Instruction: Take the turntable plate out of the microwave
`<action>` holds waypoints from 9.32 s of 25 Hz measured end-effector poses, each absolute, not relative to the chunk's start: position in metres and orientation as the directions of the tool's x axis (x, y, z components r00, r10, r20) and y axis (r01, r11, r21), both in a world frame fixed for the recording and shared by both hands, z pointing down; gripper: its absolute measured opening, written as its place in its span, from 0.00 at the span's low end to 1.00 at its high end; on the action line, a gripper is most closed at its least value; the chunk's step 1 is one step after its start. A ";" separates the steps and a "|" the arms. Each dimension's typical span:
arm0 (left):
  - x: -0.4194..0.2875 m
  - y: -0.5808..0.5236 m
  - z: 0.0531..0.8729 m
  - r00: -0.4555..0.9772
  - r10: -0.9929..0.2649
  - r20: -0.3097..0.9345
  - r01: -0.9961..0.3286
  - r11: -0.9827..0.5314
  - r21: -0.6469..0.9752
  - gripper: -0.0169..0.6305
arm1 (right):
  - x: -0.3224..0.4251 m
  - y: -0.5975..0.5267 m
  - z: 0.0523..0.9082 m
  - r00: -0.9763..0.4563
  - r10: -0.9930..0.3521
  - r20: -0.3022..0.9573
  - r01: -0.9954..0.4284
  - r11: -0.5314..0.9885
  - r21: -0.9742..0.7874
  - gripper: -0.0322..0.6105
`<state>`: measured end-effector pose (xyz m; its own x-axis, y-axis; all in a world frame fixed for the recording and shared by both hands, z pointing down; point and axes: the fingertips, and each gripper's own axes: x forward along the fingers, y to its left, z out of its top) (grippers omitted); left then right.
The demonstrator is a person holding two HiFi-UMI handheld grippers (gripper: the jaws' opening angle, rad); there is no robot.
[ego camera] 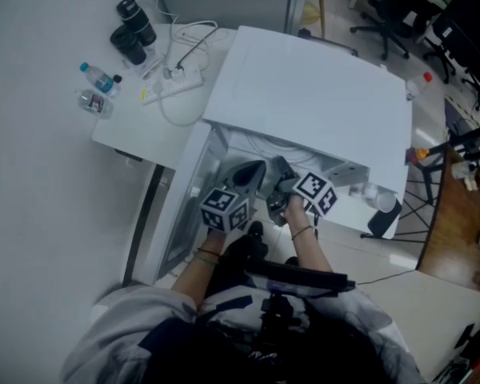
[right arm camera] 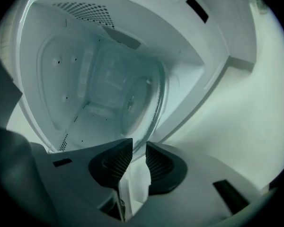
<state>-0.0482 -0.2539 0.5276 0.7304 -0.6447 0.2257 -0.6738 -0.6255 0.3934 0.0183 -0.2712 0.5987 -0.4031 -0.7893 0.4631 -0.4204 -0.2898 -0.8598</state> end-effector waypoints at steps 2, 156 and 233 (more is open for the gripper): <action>-0.048 -0.254 0.529 0.731 -0.643 0.228 -0.673 -0.623 0.399 0.04 | 0.020 -0.271 0.596 -0.390 -0.800 0.456 -0.413 -0.291 -0.863 0.16; -0.064 -0.203 0.550 0.705 -0.709 -0.024 -0.110 -0.143 0.984 0.06 | 0.030 -0.168 0.569 -0.618 -0.740 0.265 -0.459 0.066 -0.886 0.16; -0.158 0.130 0.450 0.659 -0.739 -0.138 -0.065 -0.239 0.969 0.06 | -0.068 0.161 0.467 -0.681 -0.722 0.123 -0.465 0.297 -0.834 0.18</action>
